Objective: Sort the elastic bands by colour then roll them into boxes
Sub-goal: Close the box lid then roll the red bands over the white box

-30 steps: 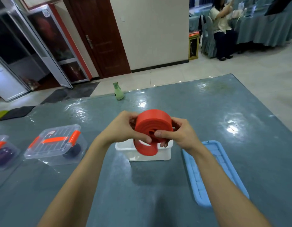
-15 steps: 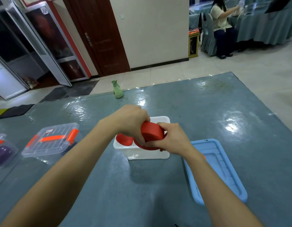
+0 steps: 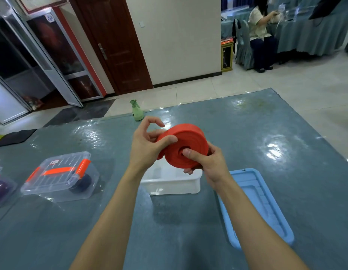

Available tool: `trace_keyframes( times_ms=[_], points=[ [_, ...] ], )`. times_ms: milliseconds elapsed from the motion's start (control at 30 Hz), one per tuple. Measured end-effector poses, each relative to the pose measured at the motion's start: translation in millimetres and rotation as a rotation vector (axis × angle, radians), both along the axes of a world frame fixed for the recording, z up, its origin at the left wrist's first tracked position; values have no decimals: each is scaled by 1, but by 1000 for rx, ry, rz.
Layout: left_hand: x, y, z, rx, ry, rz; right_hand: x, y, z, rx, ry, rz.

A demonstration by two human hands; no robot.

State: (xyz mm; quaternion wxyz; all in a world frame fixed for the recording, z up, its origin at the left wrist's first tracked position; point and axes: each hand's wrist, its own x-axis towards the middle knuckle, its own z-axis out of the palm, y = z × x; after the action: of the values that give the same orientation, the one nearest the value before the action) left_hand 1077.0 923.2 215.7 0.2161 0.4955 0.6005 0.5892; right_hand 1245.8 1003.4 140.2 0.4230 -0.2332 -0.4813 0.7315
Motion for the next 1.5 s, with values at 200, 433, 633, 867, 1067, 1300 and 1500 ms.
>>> trace_keyframes(
  times_ms=[200, 433, 633, 867, 1067, 1300, 1500],
  points=[
    [9, 4, -7, 74, 54, 59, -7, -10, -8, -140, 57, 17],
    [-3, 2, 6, -53, 44, 32, -7, -11, -6, -151, 47, 29],
    [-1, -12, -11, -127, 6, -131, -10, -11, -6, -242, 119, -50],
    [20, -7, -35, -94, -63, 12, -17, -17, -15, -367, 145, -131],
    [36, -10, -53, -36, 63, 171, -25, -20, -22, -433, 171, -142],
    [13, -23, -68, -102, -188, 137, -54, -38, -34, -545, 151, -100],
    [-45, -26, -82, -156, -248, 130, -71, -41, -59, -146, -338, -49]
  ],
)
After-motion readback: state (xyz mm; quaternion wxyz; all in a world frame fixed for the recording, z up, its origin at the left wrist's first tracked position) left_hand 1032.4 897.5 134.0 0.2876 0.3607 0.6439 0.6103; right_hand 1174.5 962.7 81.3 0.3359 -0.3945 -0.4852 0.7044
